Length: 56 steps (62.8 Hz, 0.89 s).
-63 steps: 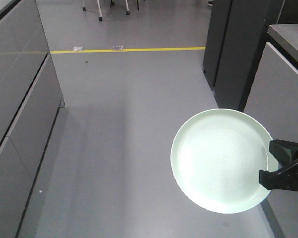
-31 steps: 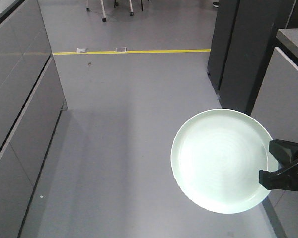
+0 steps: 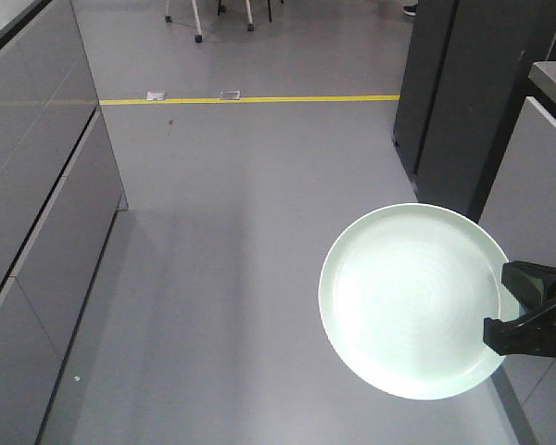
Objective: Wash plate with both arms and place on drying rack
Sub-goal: 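Continue driving with the plate held in the right gripper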
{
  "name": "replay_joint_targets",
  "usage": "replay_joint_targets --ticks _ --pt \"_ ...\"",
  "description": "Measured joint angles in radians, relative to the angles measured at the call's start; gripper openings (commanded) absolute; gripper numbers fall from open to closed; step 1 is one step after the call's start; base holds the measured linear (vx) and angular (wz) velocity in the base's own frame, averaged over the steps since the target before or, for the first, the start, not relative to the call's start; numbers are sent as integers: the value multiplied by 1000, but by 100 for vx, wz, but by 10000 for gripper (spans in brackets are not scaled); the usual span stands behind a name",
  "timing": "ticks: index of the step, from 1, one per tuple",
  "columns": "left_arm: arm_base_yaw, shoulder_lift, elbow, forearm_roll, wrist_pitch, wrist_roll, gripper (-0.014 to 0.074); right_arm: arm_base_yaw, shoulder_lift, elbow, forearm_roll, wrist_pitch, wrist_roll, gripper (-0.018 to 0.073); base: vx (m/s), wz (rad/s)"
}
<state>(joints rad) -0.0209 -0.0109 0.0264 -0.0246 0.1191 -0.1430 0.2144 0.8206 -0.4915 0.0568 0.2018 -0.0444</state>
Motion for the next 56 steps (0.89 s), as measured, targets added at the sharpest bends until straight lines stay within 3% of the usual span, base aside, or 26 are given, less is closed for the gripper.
replay_joint_targets --ticks 56 --pt "0 0 0 0 0 0 -6 0 0 0 0 0 0 -8 10 3"
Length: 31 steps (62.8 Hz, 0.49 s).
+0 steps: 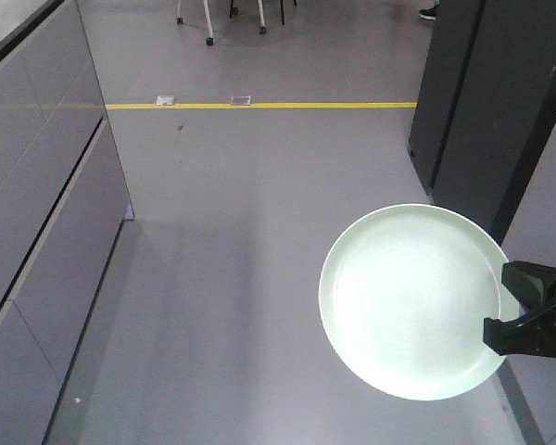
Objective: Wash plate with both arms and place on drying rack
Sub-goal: 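Continue driving with the plate held in the right gripper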
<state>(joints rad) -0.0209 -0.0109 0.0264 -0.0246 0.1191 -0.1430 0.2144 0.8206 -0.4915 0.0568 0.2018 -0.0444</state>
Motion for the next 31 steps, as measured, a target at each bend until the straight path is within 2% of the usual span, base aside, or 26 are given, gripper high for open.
replay_joint_targets --ticks 16,31 --pt "0 0 0 0 0 0 -6 0 0 0 0 0 0 -8 13 -4" --pt "0 0 0 0 0 0 -6 0 0 0 0 0 0 -8 12 -17"
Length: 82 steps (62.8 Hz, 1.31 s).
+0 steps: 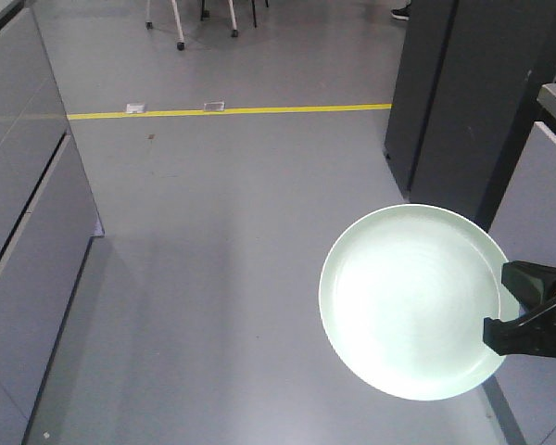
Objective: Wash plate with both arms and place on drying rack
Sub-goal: 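Continue driving with the plate held in the right gripper, then turn the base toward the counter with the sink, plate held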
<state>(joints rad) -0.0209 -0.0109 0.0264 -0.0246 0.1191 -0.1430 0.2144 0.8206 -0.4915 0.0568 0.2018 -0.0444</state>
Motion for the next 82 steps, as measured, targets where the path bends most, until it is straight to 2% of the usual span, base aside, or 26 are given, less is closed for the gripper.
replay_joint_targets --ticks 82 --pt "0 0 0 0 0 0 -6 0 0 0 0 0 0 -8 9 -32"
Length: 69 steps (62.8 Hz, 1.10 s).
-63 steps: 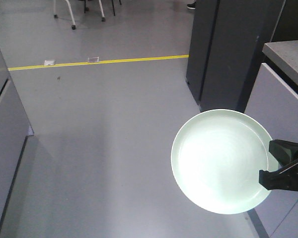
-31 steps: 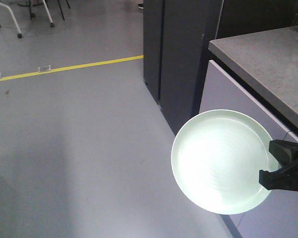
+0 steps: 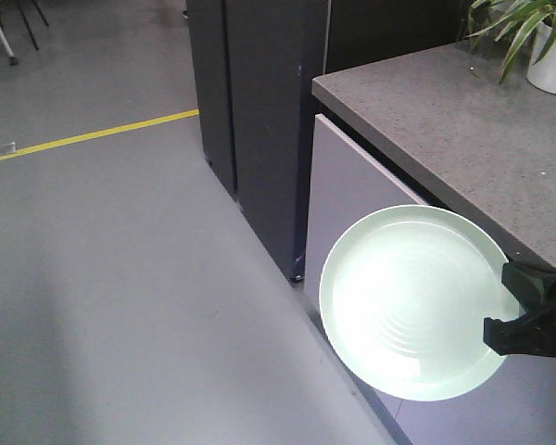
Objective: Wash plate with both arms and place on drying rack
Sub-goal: 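Turn the base toward the counter with the sink, plate held, then drive along the counter to the sink holding the plate in the right gripper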
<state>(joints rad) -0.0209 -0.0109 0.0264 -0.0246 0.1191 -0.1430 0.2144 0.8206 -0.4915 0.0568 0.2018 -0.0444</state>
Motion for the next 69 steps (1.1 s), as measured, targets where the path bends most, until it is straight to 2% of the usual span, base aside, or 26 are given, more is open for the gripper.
replay_joint_targets --ticks 69 --pt "0 0 0 0 0 0 -6 0 0 0 0 0 0 -8 7 -29"
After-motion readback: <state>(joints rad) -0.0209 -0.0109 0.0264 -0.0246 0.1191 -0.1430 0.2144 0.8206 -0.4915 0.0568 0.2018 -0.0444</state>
